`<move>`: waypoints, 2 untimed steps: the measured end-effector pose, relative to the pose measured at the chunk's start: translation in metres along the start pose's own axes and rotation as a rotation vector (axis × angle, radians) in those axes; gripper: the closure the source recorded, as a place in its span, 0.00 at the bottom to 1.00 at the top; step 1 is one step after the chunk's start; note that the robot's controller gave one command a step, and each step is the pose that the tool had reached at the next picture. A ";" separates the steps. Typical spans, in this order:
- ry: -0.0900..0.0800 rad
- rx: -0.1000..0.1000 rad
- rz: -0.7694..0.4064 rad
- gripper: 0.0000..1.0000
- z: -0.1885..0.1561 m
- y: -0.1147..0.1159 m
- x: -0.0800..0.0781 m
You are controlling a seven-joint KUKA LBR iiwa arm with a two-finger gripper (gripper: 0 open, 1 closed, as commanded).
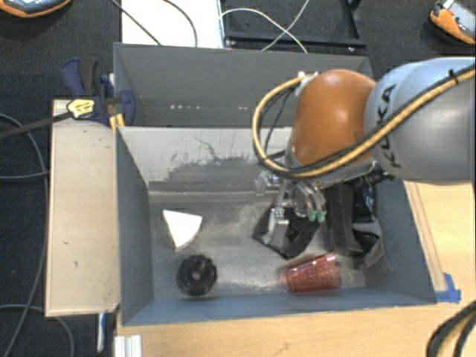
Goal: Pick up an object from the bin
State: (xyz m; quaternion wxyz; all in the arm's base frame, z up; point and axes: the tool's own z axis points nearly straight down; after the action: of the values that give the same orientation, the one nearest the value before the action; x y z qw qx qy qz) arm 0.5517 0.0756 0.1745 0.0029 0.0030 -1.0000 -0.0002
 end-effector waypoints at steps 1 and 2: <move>-0.009 -0.001 0.003 0.00 -0.005 0.000 -0.002; 0.002 0.001 -0.152 0.00 0.107 -0.104 -0.025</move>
Offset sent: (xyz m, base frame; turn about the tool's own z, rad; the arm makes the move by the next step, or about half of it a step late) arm 0.0257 -0.0993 -0.1045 -0.1579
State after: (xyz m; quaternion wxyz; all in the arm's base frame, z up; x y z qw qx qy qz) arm 0.5772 -0.0277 0.0672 0.0041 0.0790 -0.9969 0.0000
